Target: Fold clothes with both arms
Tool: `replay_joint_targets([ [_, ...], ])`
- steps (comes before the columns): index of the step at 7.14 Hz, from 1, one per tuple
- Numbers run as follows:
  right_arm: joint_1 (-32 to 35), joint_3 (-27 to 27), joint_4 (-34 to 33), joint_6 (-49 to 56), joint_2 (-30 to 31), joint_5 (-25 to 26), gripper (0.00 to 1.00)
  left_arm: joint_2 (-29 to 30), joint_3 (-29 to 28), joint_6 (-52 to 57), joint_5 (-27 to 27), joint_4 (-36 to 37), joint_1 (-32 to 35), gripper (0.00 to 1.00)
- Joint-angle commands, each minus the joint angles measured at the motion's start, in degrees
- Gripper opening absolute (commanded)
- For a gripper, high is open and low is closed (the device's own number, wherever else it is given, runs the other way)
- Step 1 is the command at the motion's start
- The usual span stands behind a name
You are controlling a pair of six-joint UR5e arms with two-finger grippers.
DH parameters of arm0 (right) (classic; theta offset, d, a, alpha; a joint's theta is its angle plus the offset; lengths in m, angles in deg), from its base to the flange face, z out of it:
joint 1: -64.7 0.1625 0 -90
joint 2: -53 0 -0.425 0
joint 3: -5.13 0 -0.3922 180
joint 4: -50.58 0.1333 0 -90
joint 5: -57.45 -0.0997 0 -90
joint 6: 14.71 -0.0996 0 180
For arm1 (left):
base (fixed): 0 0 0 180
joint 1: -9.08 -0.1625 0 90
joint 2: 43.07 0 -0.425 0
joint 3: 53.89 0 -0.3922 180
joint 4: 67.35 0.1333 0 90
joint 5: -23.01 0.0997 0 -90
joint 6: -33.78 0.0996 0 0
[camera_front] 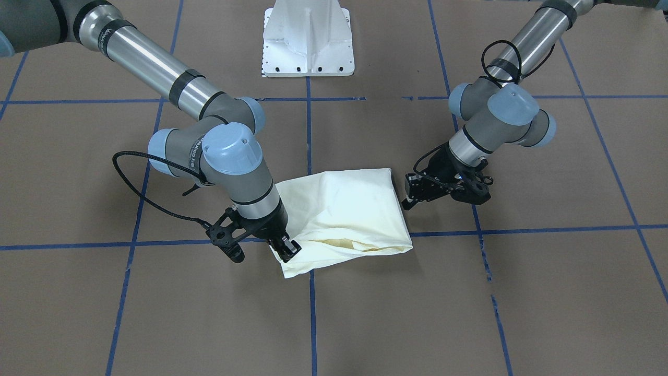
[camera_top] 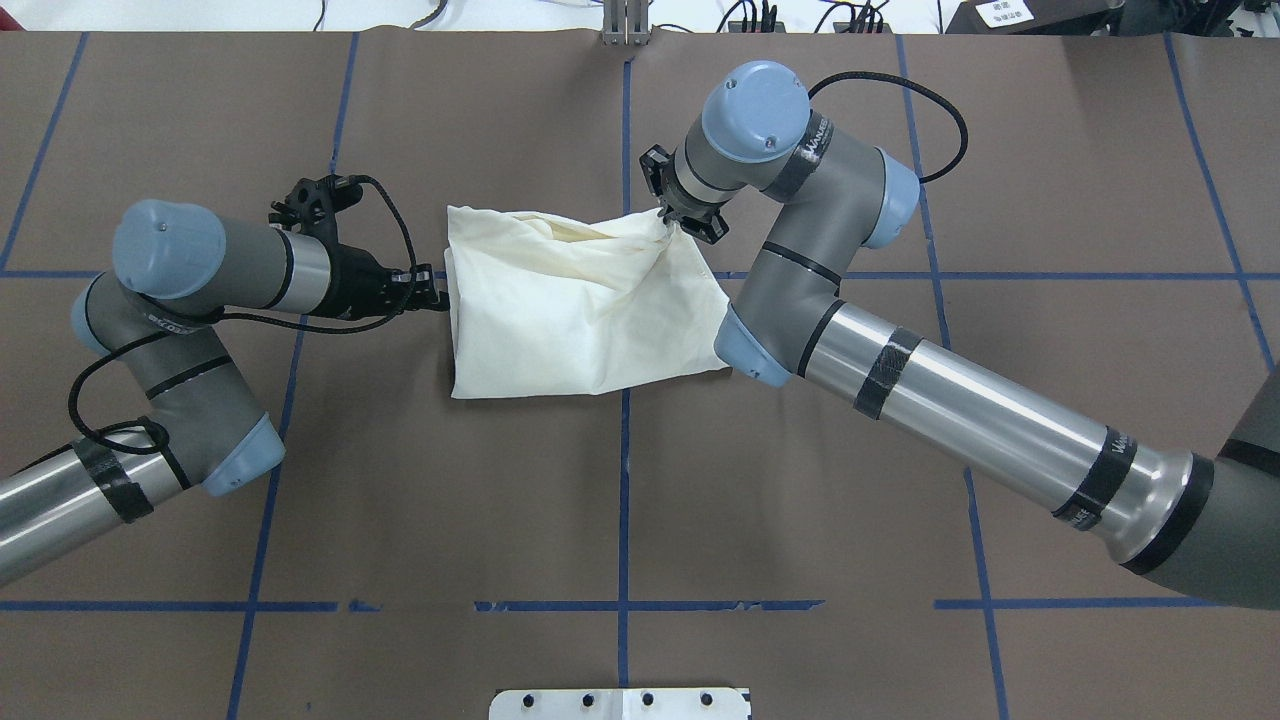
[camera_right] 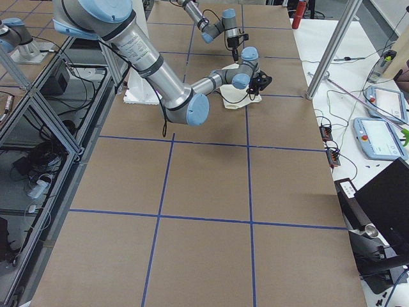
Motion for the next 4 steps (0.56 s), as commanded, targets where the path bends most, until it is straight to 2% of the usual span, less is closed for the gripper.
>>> replay_joint_targets([
  [1, 0.0, 0.0, 0.0, 0.0, 0.0, 0.0, 0.00, 0.0, 1.1, 0.0, -0.3, -0.3, -1.8, 0.00],
  [4, -0.1, 0.0, 0.0, -0.1, -0.3, 0.0, 0.00, -0.4, 2.4, 0.0, -1.9, -0.9, -5.2, 0.00],
])
